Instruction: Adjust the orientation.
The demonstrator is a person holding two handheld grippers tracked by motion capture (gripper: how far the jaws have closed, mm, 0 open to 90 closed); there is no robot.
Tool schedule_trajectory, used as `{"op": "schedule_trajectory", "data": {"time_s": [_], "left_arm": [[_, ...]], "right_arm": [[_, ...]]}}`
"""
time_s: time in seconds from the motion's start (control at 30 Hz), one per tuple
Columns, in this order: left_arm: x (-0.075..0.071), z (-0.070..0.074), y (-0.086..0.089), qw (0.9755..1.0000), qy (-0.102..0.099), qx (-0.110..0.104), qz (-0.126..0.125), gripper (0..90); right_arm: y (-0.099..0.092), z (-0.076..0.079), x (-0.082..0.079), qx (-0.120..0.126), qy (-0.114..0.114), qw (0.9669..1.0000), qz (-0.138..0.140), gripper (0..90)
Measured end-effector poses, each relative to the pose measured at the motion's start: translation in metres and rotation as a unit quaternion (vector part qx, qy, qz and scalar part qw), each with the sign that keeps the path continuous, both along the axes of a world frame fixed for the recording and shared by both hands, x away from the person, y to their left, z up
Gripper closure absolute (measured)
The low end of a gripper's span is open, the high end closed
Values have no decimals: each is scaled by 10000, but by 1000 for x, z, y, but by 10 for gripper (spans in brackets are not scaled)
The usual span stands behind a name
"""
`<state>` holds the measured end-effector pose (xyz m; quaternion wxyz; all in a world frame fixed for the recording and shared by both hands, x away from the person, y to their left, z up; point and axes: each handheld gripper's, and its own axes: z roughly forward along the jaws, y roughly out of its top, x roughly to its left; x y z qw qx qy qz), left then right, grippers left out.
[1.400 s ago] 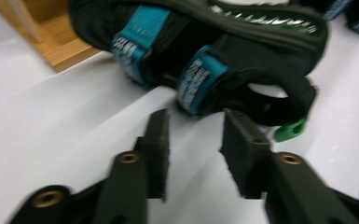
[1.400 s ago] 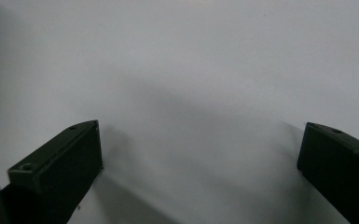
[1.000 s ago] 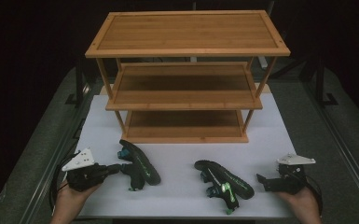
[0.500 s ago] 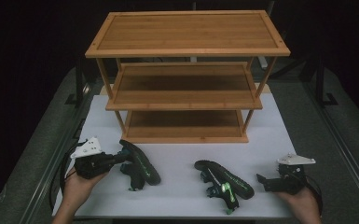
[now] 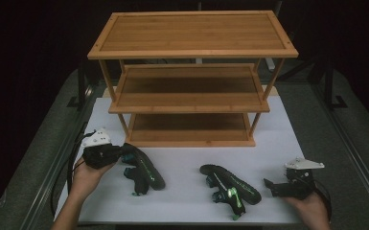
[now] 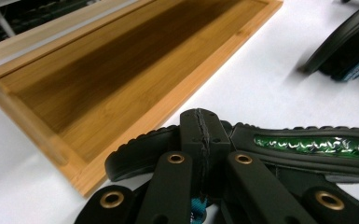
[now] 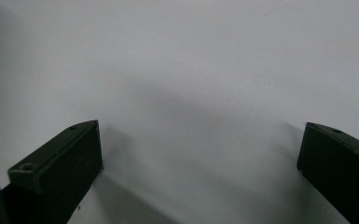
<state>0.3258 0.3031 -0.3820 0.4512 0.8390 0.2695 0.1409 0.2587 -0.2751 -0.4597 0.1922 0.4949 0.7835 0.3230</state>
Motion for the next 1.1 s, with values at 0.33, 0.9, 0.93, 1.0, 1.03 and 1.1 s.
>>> {"op": "schedule_trajectory", "data": {"time_s": [0.33, 0.9, 0.93, 1.0, 1.03, 1.1], "left_arm": [[16, 6, -20, 9998, -58, 28, -189, 900], [47, 2, -54, 9993, 41, 37, -372, 900], [48, 2, -55, 9992, 46, 81, -383, 900], [49, 1, -58, 9992, 58, 49, -400, 900], [50, 1, -58, 9991, 63, -51, -409, 900], [51, 3, -60, 9990, 66, -166, -403, 900]], "right_arm": [[0, 0, 0, 1, 7, 10000, -5, 0], [0, 0, 0, 1, 0, 10000, 1, 0], [0, 0, 0, 1, 0, 10000, 1, 0], [0, 0, 0, 0, 0, 10000, 1, 0], [0, 0, 0, 1, 1, 10000, 0, 0], [0, 0, 0, 1, 0, 10000, 1, 0]]}}
